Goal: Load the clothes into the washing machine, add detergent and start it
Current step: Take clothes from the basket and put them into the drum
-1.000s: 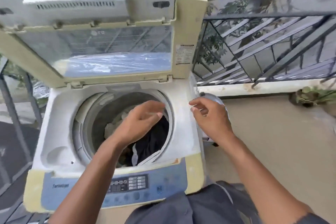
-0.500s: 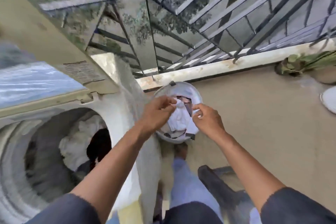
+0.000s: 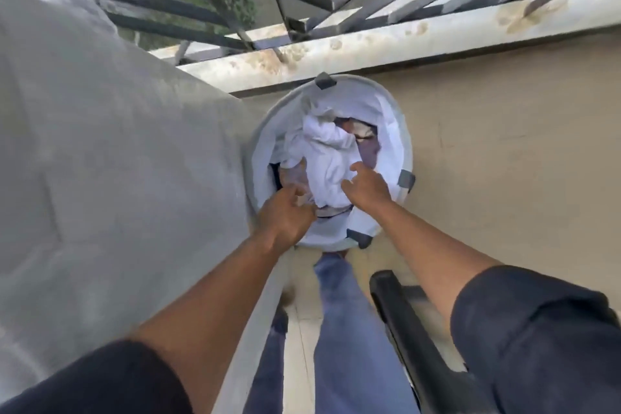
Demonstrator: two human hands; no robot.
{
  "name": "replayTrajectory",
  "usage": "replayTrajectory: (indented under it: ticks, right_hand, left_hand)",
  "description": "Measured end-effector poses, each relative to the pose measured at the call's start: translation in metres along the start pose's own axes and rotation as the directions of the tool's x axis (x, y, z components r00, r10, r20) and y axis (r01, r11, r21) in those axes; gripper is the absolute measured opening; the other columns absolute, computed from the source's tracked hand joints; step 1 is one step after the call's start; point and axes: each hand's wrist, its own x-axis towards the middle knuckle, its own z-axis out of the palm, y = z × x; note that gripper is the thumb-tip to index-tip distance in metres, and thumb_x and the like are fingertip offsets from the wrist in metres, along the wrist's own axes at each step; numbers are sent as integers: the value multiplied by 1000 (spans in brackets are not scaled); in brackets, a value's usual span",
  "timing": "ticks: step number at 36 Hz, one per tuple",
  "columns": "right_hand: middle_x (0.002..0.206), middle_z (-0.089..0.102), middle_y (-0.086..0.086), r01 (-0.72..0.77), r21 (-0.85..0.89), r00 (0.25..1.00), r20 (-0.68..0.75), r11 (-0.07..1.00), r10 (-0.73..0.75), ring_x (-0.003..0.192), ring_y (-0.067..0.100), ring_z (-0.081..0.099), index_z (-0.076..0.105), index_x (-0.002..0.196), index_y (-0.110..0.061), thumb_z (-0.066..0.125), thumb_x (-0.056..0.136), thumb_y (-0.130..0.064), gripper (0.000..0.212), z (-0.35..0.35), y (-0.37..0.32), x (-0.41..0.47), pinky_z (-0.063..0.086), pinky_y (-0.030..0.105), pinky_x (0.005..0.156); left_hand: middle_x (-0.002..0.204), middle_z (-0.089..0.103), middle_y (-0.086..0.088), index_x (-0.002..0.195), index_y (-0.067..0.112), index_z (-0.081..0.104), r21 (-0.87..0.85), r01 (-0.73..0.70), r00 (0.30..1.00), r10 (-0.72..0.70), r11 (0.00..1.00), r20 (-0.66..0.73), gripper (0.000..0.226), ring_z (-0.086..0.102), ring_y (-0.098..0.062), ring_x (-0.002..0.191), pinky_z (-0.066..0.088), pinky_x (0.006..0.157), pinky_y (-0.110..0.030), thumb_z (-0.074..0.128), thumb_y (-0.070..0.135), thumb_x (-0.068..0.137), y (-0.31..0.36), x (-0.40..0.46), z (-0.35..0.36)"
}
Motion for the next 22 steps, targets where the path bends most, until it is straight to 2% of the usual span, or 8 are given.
replayTrajectory:
  ticks: [5,8,11,13,15,18,20,22]
  right_hand:
    - [136,59,15,-83,96,997,7,992,82,121,36,59,46,140,-10,62,99,-35,50,25,2,62,49,38,89]
    - [127,62,13,-129,167,991,-11,977,133,114,34,63,50,133,-11,68,92,-40,53,41,6,89,48,35,80]
    - [107,70,15,-130,210,990,-21,969,137,99,35,70,60,102,-14,66,80,-42,36,55,21,112,62,48,79]
    - [89,68,13,-119,224,990,-41,967,132,88,33,71,53,78,-18,67,79,-36,22,56,18,107,62,47,76]
    - [69,55,4,-63,223,995,-61,973,78,75,27,63,42,68,-18,74,84,-28,37,49,2,81,52,34,66]
    - [60,40,-4,76,193,995,-84,978,-60,60,17,45,38,65,-19,79,85,-22,46,37,-21,33,31,31,53]
    - [60,44,-6,134,188,990,-72,973,-122,58,13,44,41,64,-22,80,83,-20,43,27,-31,-3,32,29,54]
    - [61,49,-4,187,227,982,-56,956,-179,61,18,48,45,66,-21,79,82,-22,37,18,-38,-40,37,33,58]
  left_hand:
    - [120,61,9,132,22,60,-101,39,997,-46,994,-66,31,55,-14,106,37,89,-22,57,21,101,-16,25,18]
    - [101,58,25,118,32,60,-182,39,991,-61,983,-117,18,57,-5,95,41,81,-21,56,21,104,-26,27,31]
    - [100,60,26,112,33,63,-242,53,986,-89,969,-141,17,59,-2,95,40,74,-13,57,20,103,-35,22,41]
    - [103,61,24,119,31,65,-266,51,985,-93,962,-147,21,59,-7,102,41,77,-15,57,20,103,-36,18,43]
    - [104,59,24,125,29,64,-277,49,984,-94,960,-150,24,57,-8,107,41,85,-19,56,20,104,-33,10,40]
    - [100,56,23,120,29,58,-263,47,987,-85,964,-134,18,58,-10,103,40,88,-23,56,19,104,-22,-8,30]
    - [92,52,22,110,27,50,-243,22,992,-50,970,-113,15,56,-6,88,42,74,-23,56,16,103,-15,-21,22]
    - [86,51,20,95,26,49,-216,-12,995,-10,976,-102,19,53,0,77,40,60,-12,57,10,102,-3,-41,13]
